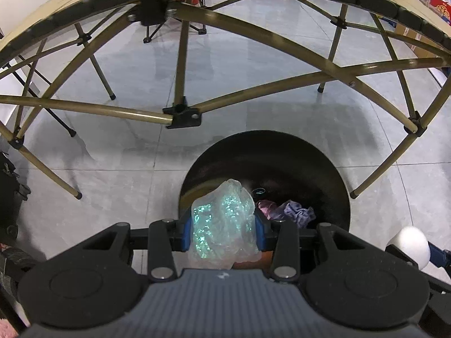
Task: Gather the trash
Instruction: 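Open the left gripper to drop the plastic bag into the bin, then lower the white puck into the bin and open the right gripper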
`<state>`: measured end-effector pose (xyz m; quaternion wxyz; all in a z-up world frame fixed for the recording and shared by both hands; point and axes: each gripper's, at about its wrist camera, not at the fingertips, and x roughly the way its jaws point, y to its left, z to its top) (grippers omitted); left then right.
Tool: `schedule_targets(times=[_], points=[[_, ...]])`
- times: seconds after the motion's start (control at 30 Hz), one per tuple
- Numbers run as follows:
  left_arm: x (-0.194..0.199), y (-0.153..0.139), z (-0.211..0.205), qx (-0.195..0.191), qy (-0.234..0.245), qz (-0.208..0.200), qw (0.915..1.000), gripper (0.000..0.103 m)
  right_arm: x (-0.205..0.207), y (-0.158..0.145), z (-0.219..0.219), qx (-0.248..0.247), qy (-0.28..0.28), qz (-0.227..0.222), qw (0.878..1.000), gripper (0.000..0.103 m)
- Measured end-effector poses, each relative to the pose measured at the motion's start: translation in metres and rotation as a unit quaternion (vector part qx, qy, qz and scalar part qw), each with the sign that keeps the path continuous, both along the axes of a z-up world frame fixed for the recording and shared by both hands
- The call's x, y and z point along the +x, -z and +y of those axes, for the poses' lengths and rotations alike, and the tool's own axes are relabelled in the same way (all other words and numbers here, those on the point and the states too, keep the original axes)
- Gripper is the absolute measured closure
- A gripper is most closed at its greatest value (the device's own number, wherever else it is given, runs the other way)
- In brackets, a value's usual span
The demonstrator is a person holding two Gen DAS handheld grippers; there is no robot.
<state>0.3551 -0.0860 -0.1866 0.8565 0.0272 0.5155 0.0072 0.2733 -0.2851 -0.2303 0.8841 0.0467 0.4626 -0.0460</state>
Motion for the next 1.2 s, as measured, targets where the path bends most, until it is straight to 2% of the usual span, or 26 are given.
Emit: schedule_targets(times=[0.37,0.43,0.5,0.57,0.67,0.9,1.2], points=[[0.018,0.009,-0.023,-0.010,0.003,0.016,0.9998,0.062,0.008,0.005,-0.009,-0.004,0.019,0.000,1.000,0.049],[0.018,0.009,-0.027,-0.011,0.009,0.016,0.9998,0.059,0.009,0.005,-0.010,-0.005,0.020,0.000,1.000,0.049],[0.017,0.009,-0.030,-0.009,0.011,0.016,0.9998,0.050,0.008,0.005,-0.010,-0.006,0.021,-0.001,1.000,0.049],[0.016,0.008,-0.029,-0.010,0.011,0.015,0.9998,0.024,0.008,0.005,-0.011,-0.007,0.021,-0.001,1.000,0.049],[0.014,0.004,-0.028,-0.005,0.009,0.000,0.9999,0.000,0.008,0.005,-0.011,-0.007,0.021,-0.001,1.000,0.049],[0.014,0.004,-0.017,-0.006,-0.010,0.005,0.9999,0.000,0.005,0.001,-0.008,-0.007,0.021,-0.004,1.000,0.049],[0.005,-0.004,-0.004,-0.003,-0.006,-0.007,0.9999,0.000,0.006,-0.005,0.000,-0.008,0.015,-0.005,1.000,0.049]])
